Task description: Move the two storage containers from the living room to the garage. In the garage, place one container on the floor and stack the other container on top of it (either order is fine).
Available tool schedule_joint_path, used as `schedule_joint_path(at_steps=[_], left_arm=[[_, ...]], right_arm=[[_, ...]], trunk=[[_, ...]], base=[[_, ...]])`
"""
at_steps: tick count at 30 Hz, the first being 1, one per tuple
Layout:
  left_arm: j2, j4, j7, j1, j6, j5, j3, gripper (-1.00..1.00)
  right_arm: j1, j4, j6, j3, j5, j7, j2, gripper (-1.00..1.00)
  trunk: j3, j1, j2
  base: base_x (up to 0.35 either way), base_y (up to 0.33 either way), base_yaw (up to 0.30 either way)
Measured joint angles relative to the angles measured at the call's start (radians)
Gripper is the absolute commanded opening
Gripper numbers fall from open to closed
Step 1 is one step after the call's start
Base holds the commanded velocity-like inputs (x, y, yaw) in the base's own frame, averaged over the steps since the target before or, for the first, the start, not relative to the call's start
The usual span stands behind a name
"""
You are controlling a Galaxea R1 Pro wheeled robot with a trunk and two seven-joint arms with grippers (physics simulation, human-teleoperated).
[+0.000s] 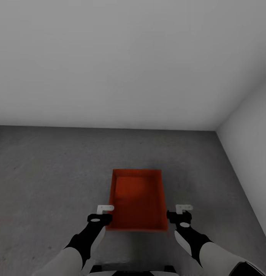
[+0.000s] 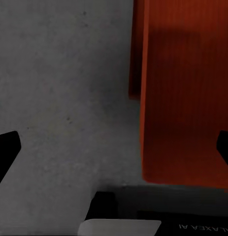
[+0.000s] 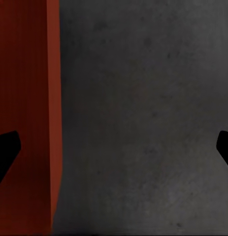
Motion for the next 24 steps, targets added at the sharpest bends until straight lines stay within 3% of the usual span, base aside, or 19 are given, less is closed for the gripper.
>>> schedule_joint_path(at_steps=[15,24], left_arm=[[0.000,0.000,0.000,0.000,0.000,0.000,-0.002,1.00],[0.000,-0.002,0.001,0.000,-0.001,-0.001,-0.004,1.00]], right_arm=[[0.000,0.000,-0.001,-0.001,0.000,-0.002,0.000,1.00],[0.000,0.000,-0.001,-0.001,0.000,-0.020,0.000,1.00]], trunk=[[0.001,0.000,0.000],[0.013,-0.001,0.000]], base=[[-0.332,0.000,0.000],[-0.066,0.000,0.000]])
